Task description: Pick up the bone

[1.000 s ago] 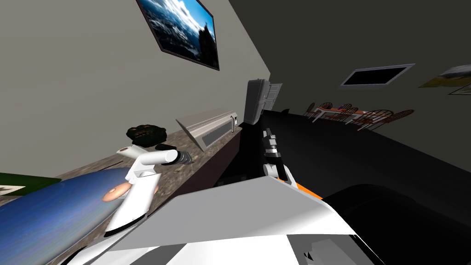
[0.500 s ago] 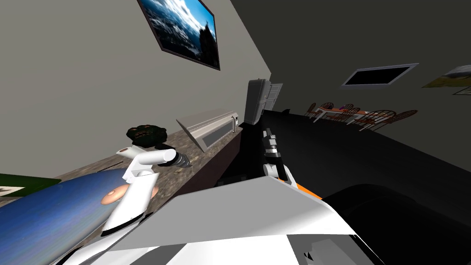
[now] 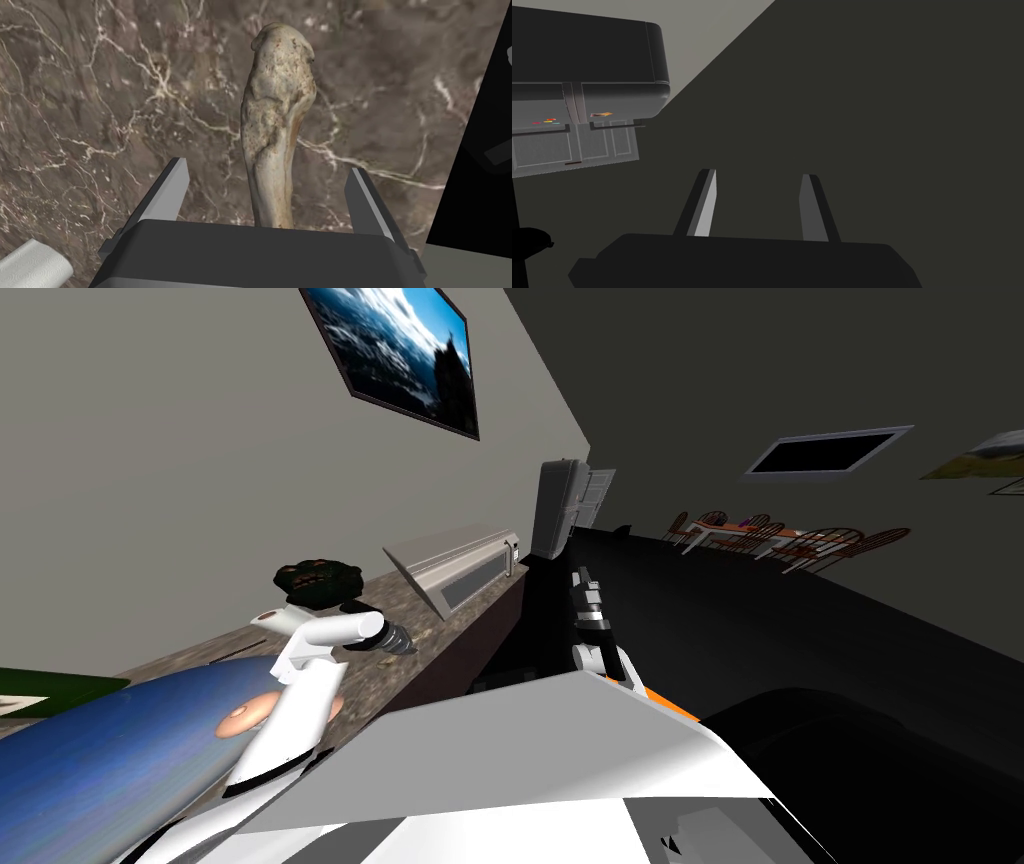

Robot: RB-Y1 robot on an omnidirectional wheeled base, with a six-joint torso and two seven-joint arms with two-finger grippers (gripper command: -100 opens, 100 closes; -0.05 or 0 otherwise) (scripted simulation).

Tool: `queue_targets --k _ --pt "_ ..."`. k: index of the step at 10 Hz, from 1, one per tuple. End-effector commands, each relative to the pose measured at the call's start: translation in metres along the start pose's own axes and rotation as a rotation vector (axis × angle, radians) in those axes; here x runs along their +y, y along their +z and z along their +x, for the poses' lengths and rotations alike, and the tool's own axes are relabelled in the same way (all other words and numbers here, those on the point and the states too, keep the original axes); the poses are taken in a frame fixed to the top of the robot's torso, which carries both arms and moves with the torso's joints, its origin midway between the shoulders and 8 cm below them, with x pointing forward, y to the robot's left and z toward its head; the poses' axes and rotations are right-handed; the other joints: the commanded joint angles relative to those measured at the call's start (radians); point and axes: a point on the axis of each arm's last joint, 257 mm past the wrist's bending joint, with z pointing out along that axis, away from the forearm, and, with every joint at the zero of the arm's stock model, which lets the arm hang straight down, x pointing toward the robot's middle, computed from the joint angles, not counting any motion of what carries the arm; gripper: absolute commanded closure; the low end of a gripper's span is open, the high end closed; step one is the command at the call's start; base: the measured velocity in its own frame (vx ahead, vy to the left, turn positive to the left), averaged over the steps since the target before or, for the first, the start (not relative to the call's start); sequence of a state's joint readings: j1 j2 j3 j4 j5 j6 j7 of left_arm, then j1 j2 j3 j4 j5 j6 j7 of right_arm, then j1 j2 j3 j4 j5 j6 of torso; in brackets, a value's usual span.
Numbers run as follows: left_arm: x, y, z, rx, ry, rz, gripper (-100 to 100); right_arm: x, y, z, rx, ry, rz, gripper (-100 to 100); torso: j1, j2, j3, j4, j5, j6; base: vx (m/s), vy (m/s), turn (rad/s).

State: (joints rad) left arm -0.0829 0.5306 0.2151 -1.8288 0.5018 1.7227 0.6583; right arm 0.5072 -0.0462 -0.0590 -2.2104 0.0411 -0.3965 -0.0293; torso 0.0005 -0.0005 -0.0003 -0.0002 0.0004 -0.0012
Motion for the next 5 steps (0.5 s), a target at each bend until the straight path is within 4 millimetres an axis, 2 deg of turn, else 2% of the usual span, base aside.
queue_targets --k 1,3,4,5 --pt "-0.0005 0.0090 -0.0018 0.002 0.000 0.003 -100 0.0000 0.0000 0.0000 0.000 0.000 0.000 0 0.000 0.000 0.000 0.000 0.000 0.000 0.003 -0.007 -0.011" --pt "-0.0008 0.0185 -0.0032 0.001 0.000 0.004 -100 0.0000 0.0000 0.0000 0.000 0.000 0.000 0 0.000 0.000 0.000 0.000 0.000 0.000 0.004 -0.007 -0.006" --pt "-0.0001 0.0155 -0.0039 0.000 -0.001 0.002 -100 0.0000 0.0000 0.0000 0.000 0.000 0.000 0 0.000 0.000 0.000 0.000 0.000 0.000 0.000 0.000 0.000" --pt "-0.0004 0.0160 -0.0040 0.001 0.000 0.004 100 0.0000 0.0000 0.0000 0.000 0.000 0.000 0 0.000 0.000 0.000 0.000 0.000 0.000 0.000 0.000 0.000"
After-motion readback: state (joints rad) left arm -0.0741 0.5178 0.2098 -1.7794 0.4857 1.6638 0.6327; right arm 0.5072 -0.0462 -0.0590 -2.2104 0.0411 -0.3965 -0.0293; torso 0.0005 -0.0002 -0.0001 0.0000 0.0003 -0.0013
